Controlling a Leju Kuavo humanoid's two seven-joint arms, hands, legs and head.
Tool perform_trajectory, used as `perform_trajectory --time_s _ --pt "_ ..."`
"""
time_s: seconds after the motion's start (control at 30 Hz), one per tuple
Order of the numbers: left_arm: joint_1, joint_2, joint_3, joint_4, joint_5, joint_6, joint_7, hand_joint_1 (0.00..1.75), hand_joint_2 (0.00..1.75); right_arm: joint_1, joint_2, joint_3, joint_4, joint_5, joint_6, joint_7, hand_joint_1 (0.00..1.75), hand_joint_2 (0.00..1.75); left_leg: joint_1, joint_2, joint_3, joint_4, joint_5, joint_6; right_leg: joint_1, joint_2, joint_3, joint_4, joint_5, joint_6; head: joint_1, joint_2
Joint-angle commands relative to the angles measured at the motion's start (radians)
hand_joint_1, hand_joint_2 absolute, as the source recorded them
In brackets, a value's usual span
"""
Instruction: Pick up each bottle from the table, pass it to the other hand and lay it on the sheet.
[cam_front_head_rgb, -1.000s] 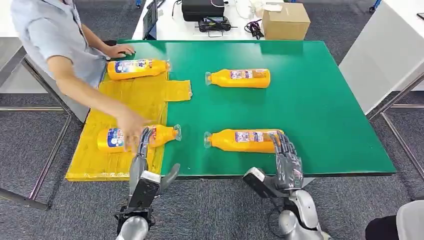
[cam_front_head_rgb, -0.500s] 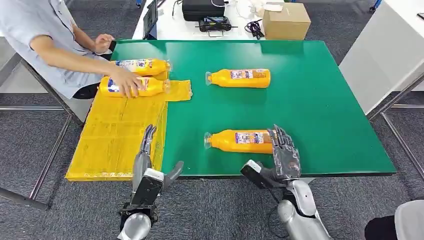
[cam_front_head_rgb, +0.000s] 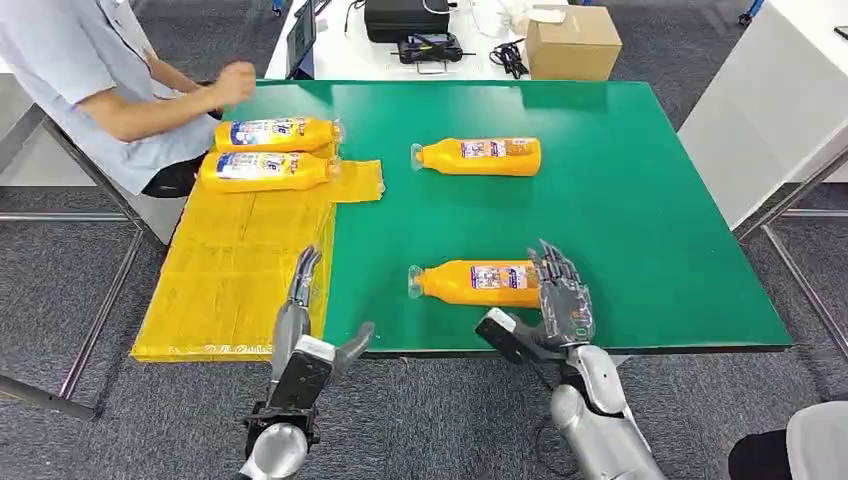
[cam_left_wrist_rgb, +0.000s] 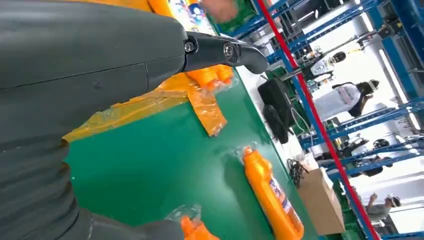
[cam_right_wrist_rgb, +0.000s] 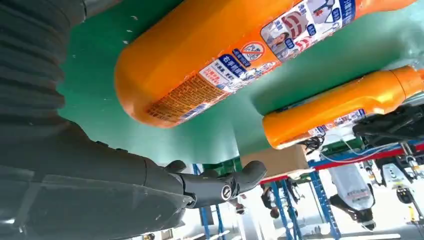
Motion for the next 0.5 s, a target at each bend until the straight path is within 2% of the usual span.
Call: perform_trajectory --time_s 0.03,0.2,0.33,0.37,0.5 --pt "-0.051 0.018 -0.036 0.08 0.013 -0.004 -0.002 0.0 1.75 -0.112 -0.002 0.046 0.195 0.016 0.005 0.021 0.0 1.75 0.001 0.002 0.006 -0.001 -0.002 -0.002 0.001 0.002 0.005 -0.001 -0.001 -0.002 0.0 0.0" --pt "-0.052 0.02 -0.038 0.084 0.015 -0.005 0.0 0.0 1.75 -0.13 -0.004 0.051 0.225 0.025 0.014 0.033 0.0 1.75 0.0 0.001 0.004 -0.001 -0.001 -0.001 0.0 0.001 0.003 -0.001 -0.001 -0.001 0.0 0.0" --pt "-0.055 0.021 -0.04 0.085 0.015 -0.007 0.001 0.0 1.75 -0.148 -0.003 0.054 0.242 0.033 0.015 0.042 0.0 1.75 0.001 0.003 0.009 -0.001 -0.003 -0.002 0.001 0.002 0.009 -0.001 -0.002 -0.003 0.0 0.0" --pt "-0.055 0.021 -0.04 0.085 0.015 -0.007 0.001 0.0 1.75 -0.15 -0.003 0.053 0.244 0.033 0.016 0.043 0.0 1.75 0.0 0.001 0.003 -0.001 -0.001 -0.001 0.0 0.001 0.003 -0.001 -0.001 -0.002 0.0 0.0" --pt "-0.062 0.021 -0.046 0.092 0.015 -0.015 0.003 0.0 1.75 -0.183 0.0 0.06 0.297 0.052 0.036 0.07 0.0 1.75 0.001 0.002 0.006 -0.001 -0.002 -0.002 0.001 0.001 0.005 -0.001 -0.001 -0.003 0.0 0.0"
